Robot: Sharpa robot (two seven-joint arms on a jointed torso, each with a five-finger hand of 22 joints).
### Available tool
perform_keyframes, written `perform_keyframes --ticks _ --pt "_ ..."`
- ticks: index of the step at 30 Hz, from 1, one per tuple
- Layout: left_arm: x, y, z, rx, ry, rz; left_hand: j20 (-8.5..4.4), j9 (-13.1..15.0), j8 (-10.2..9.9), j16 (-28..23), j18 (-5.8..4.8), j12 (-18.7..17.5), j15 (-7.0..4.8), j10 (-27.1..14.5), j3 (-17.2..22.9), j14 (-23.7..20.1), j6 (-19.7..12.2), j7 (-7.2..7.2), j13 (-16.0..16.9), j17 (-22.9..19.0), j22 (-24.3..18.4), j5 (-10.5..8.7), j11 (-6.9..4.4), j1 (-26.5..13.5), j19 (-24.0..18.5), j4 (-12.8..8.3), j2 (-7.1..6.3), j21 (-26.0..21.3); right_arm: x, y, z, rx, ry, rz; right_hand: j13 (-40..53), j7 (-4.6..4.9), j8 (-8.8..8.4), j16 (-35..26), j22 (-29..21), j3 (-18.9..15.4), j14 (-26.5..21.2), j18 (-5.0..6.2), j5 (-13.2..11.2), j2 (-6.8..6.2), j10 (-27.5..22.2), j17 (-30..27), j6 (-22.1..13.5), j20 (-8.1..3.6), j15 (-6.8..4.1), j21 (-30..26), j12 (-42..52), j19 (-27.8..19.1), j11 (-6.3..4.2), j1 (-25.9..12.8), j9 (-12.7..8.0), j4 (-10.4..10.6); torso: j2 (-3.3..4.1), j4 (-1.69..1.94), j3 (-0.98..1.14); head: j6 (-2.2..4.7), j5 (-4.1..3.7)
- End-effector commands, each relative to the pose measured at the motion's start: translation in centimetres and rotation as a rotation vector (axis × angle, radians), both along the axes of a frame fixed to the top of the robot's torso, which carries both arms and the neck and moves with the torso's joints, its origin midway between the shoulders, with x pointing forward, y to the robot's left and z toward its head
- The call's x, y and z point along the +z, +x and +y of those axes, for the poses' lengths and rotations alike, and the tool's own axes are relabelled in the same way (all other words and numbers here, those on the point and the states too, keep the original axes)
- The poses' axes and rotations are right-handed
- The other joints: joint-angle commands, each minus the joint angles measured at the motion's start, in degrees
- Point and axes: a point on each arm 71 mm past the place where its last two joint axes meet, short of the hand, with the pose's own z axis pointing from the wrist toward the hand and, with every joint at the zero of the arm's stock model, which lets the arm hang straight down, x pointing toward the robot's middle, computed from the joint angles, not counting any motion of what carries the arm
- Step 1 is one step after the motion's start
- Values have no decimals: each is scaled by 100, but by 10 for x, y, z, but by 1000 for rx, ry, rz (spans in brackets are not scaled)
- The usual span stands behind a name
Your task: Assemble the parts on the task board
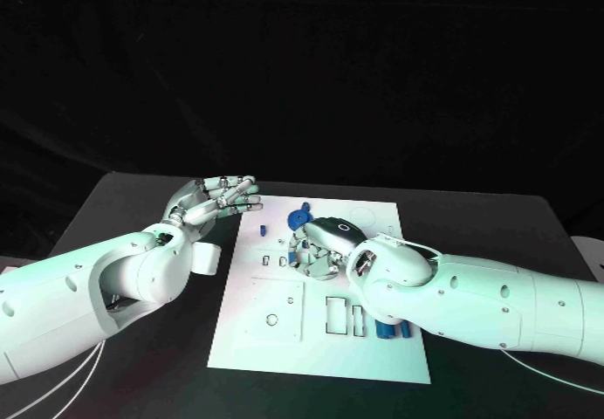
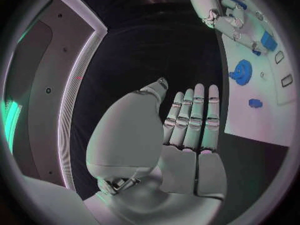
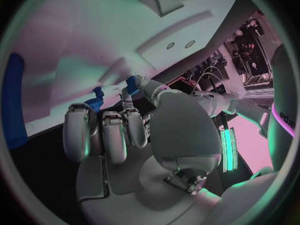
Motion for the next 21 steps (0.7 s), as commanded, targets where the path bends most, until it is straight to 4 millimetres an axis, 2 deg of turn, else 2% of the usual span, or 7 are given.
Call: perform_keyframes --ticks 1,15,21 --pt "1 0 -3 -19 -12 -5 19 -8 -28 -32 73 -37 42 -5 16 -8 -24 133 3 5 -9 2 29 -49 33 -31 12 -12 -2 0 1 8 -24 9 545 -1 22 3 259 6 466 -20 20 41 13 880 52 -21 -20 -3 22 28 -27 -38 7 14 1 -1 -1 -8 2" --pt "1 0 -3 -19 -11 -4 19 -8 -28 -32 73 -37 42 -5 16 -8 -24 133 3 5 -9 2 29 -49 33 -31 12 -12 -3 1 2 6 -27 14 530 0 18 0 243 -1 464 -16 17 28 1 867 47 -22 -20 -17 8 18 -26 -53 6 20 -3 0 2 -31 11" --pt "1 0 -2 -19 -11 -4 19 -8 -28 -32 73 -37 42 -5 16 -8 -24 133 3 5 -9 2 29 -49 33 -31 12 -12 -3 1 2 7 -26 14 514 18 -14 -5 226 -34 459 -12 12 -37 -14 850 -4 -21 -14 -37 -10 4 -14 -102 -3 33 -1 -3 3 -36 17"
